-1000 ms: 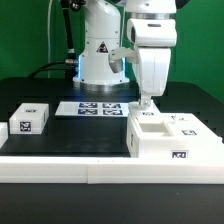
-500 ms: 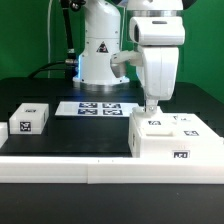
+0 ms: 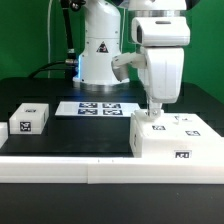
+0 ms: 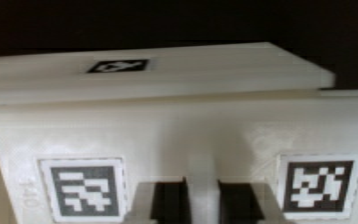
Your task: Assemble cabinet
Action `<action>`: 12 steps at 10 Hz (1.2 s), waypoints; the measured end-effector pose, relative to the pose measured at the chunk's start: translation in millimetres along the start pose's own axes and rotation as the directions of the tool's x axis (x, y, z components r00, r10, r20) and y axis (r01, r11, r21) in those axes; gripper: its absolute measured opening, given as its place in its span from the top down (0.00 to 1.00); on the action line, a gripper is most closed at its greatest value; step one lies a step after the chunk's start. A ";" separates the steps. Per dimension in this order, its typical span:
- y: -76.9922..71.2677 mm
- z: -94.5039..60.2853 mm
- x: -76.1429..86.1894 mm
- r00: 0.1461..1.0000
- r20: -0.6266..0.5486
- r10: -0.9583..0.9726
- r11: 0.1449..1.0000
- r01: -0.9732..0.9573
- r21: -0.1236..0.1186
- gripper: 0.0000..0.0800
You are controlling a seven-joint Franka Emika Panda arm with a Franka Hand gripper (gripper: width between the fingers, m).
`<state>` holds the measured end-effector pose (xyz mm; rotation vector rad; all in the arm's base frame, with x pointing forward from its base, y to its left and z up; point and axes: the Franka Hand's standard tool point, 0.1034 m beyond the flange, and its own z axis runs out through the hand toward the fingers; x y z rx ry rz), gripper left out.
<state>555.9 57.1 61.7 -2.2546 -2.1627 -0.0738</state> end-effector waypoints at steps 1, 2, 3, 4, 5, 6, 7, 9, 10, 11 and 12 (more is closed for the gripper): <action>11.3 0.3 1.9 1.000 -0.006 0.002 1.000 -0.002 -0.012 0.91; 16.4 0.5 3.1 1.000 -0.008 0.001 1.000 -0.001 -0.017 0.91; 20.3 1.1 3.0 1.000 -0.008 0.004 1.000 -0.004 -0.017 0.91; 20.4 0.7 2.9 1.000 -0.005 0.007 1.000 -0.007 -0.008 0.91; 20.2 0.8 2.5 1.000 -0.005 0.007 1.000 -0.007 -0.008 0.91; 20.1 1.2 2.5 1.000 -0.005 0.008 1.000 -0.008 -0.008 0.85; 20.0 1.3 2.4 1.000 -0.005 0.008 1.000 -0.008 -0.008 0.68; 20.0 1.4 2.4 1.000 -0.005 0.008 1.000 -0.008 -0.007 0.45; 20.0 1.4 2.3 1.000 -0.005 0.008 1.000 -0.008 -0.007 0.28; 20.0 1.4 2.3 1.000 -0.005 0.008 1.000 -0.008 -0.007 0.28; 19.7 0.2 2.1 1.000 -0.005 0.013 1.000 -0.013 -0.010 0.08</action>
Offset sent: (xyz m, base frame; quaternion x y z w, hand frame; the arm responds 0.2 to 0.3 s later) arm 0.0224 0.0155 -0.0081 0.0167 0.0052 0.0170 0.9997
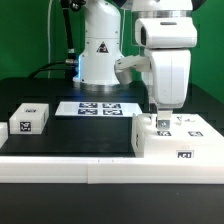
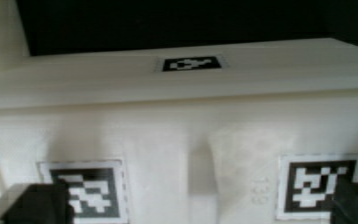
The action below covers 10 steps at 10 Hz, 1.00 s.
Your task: Assemble cabinet
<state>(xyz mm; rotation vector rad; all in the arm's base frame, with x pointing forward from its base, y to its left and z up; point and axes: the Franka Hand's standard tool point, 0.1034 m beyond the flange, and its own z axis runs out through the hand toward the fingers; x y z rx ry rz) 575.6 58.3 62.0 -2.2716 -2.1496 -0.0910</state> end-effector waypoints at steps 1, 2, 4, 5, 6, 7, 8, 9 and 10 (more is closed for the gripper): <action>-4.2 -6.0 -1.1 1.000 0.004 0.012 1.000 -0.012 -0.007 0.03; -9.1 -12.5 -1.6 0.999 0.007 0.037 0.999 -0.036 -0.013 0.03; -22.6 -25.8 -3.3 0.992 0.016 0.126 0.992 -0.126 -0.024 0.00; -31.4 -30.5 -3.4 0.983 0.021 0.182 0.983 -0.182 -0.024 0.00; -38.2 -31.9 -0.9 0.973 0.021 0.230 0.973 -0.229 -0.027 0.00; -42.7 -30.5 4.8 0.963 0.005 0.269 0.962 -0.269 -0.049 0.00; -47.2 -27.6 7.2 0.960 0.003 0.279 0.959 -0.278 -0.047 0.00; -46.2 -28.1 6.2 0.958 0.002 0.286 0.957 -0.286 -0.048 0.00; -46.3 -27.9 6.3 0.954 0.001 0.301 0.952 -0.301 -0.047 0.00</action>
Offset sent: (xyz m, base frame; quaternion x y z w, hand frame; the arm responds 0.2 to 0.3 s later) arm -0.0336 -0.0057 0.0286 -0.0223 -0.0136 0.1162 0.9929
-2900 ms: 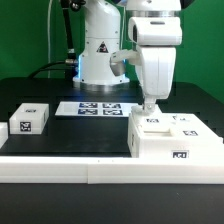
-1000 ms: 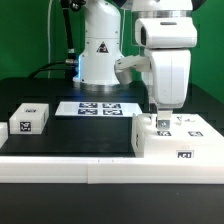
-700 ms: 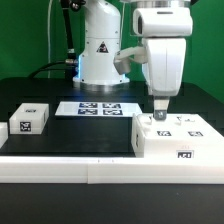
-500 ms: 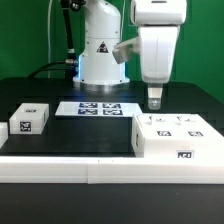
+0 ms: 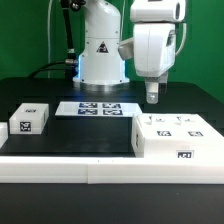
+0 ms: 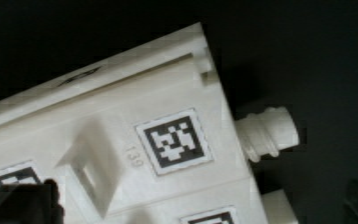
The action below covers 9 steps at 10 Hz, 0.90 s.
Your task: Assemble cabinet
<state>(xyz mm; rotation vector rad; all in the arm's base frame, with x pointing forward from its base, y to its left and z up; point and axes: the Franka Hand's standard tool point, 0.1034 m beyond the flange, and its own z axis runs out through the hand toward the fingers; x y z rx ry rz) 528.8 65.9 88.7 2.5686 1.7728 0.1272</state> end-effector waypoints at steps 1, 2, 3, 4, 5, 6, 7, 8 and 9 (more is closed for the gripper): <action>0.0 0.1 0.0 1.000 0.000 -0.001 1.000 0.001 0.000 0.00; -0.1 0.1 0.2 0.999 -0.001 0.035 0.999 -0.035 0.001 0.00; -0.3 0.1 0.5 0.992 -0.002 0.124 0.992 -0.124 0.001 0.00; -0.5 0.2 0.5 0.981 -0.003 0.194 0.981 -0.194 0.001 0.00; -3.3 3.0 -0.7 0.941 -0.025 0.338 0.941 -0.338 -0.002 0.00; -8.9 6.7 -3.9 0.892 -0.025 0.452 0.892 -0.452 0.011 0.00; -10.9 7.5 -2.6 0.850 -0.031 0.525 0.851 -0.525 0.012 0.00; -13.8 8.6 -0.7 0.786 -0.033 0.617 0.787 -0.617 0.018 0.00; -14.6 9.5 -1.8 0.739 -0.032 0.673 0.739 -0.673 0.031 0.00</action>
Offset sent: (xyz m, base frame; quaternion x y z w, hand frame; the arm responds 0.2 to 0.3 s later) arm 0.0000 0.0000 0.0000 0.0000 0.0000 0.1938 0.9810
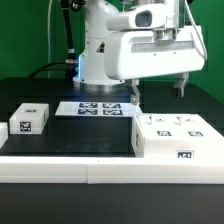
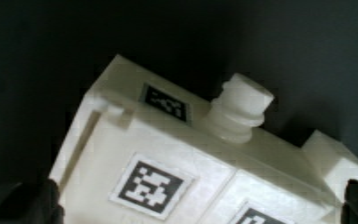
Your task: Assemble cabinet
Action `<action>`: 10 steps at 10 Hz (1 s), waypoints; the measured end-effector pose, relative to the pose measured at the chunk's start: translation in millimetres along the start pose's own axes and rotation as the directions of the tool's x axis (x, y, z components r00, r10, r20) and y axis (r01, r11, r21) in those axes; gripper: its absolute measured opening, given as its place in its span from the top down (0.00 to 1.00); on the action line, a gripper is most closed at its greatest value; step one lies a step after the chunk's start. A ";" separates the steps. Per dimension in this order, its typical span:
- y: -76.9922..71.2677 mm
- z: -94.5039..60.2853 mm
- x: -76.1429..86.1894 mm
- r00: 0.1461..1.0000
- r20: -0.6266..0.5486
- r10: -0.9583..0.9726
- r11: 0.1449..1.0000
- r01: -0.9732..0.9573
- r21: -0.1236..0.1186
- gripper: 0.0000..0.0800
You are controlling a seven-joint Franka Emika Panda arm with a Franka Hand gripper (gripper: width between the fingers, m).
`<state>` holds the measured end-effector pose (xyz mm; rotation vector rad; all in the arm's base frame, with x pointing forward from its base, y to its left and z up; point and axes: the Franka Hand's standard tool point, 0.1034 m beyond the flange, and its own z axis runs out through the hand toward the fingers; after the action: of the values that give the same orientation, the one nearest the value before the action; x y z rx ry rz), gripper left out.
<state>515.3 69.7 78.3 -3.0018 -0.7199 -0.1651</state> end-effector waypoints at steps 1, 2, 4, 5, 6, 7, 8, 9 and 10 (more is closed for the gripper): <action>-1.2 0.0 0.5 1.000 -0.001 0.031 1.000 -0.031 0.005 0.00; -3.5 0.2 1.3 0.992 -0.003 0.123 0.992 -0.123 0.014 0.00; -7.3 0.1 1.8 0.957 0.000 0.289 0.957 -0.289 0.025 0.00; -16.1 -0.3 -1.0 0.905 0.009 0.426 0.905 -0.426 0.014 0.00; -22.1 2.2 -4.3 0.877 0.008 0.480 0.877 -0.480 0.008 0.00; -28.4 5.8 -8.3 0.827 0.018 0.563 0.827 -0.563 0.000 0.00; -31.0 7.6 -10.1 0.813 0.019 0.582 0.813 -0.582 -0.007 0.00; -29.8 9.0 -12.1 0.796 0.013 0.605 0.796 -0.605 -0.002 0.00; -30.7 8.9 -11.7 0.796 0.013 0.606 0.796 -0.606 0.000 0.00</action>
Offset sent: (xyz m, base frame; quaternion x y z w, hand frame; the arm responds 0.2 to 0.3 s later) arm 0.0000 0.0000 0.0000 0.0000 0.0000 0.1938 0.9810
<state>491.8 92.4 68.8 -3.0447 0.2740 -0.1098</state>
